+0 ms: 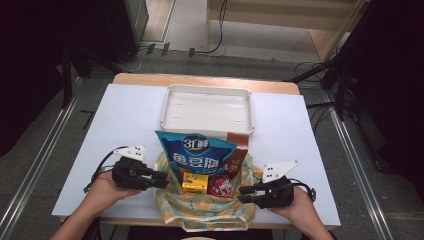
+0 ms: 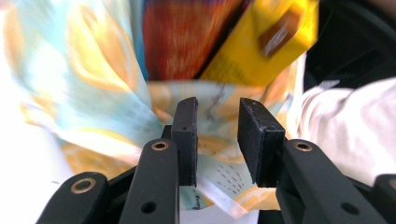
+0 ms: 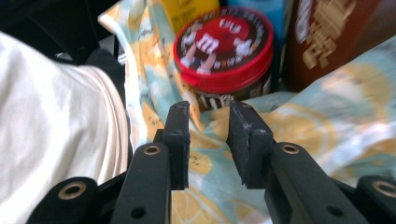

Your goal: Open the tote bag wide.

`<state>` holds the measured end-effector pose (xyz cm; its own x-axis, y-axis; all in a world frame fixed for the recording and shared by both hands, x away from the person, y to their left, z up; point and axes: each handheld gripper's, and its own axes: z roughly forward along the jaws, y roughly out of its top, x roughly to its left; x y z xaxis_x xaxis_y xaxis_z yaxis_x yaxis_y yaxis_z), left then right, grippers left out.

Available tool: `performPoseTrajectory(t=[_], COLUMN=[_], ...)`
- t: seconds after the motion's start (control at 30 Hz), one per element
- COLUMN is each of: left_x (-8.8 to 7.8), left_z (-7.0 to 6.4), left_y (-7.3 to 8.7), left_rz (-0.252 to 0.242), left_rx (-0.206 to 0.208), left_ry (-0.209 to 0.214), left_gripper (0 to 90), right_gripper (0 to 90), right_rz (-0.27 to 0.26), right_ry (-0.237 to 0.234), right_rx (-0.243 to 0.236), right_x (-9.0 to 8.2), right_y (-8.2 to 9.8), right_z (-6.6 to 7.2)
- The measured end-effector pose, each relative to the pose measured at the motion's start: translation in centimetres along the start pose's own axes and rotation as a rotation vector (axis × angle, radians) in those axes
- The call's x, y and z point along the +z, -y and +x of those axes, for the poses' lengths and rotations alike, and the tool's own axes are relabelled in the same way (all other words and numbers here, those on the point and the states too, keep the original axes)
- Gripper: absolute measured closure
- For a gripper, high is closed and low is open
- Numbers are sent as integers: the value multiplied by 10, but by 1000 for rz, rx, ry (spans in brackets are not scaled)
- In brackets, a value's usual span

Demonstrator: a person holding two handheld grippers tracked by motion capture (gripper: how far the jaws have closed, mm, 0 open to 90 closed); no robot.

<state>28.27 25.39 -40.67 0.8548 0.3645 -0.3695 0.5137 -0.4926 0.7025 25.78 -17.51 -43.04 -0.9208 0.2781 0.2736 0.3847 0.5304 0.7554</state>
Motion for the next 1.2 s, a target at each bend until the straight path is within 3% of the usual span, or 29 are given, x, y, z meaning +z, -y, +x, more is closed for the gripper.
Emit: performPoseTrajectory(t=[0.07, 0.17, 0.27, 0.33, 0.4, 0.43, 0.5, 0.6, 0.87, 0.9, 1.13, 1.2], left_x=[-7, -12, -17, -20, -22, -24, -26, -26, -17, -15, -2, 4], left_z=[2, 4, 6, 8, 11, 13, 18, 24, 33, 35, 43, 46], left_y=[-3, -9, -15, -21, -26, -28, -32, -39, -57, -59, -68, -69], left_rz=[-27, -24, -37, -32, -34, -43, -64, -78, -107, -113, -96, -98], left_rx=[-5, -6, -7, -12, -42, -49, -58, -60, -37, -42, -31, -40], left_ry=[1, -23, -31, -28, -21, -41, -38, -54, -63, -47, -54, -34], left_gripper=[685, 680, 690, 747, 855, 876, 900, 900, 900, 900, 900, 900], right_gripper=[675, 665, 713, 763, 825, 851, 893, 900, 900, 900, 900, 900], right_rz=[-14, -36, -50, -63, -85, -94, -106, -107, -98, -102, -112, -117], right_ry=[9, 34, 64, 90, 116, 129, 156, 193, 225, 227, 244, 245], right_rx=[5, 0, -2, 16, 46, 50, 68, 83, 108, 108, 123, 131], right_x=[-6, -16, -24, -30, -36, -38, -40, -39, -29, -28, -20, -18], right_y=[-4, -10, -14, -16, -18, -18, -19, -23, -41, -43, -51, -52], right_z=[1, 1, -2, -6, -13, -15, -21, -31, -53, -55, -68, -70])
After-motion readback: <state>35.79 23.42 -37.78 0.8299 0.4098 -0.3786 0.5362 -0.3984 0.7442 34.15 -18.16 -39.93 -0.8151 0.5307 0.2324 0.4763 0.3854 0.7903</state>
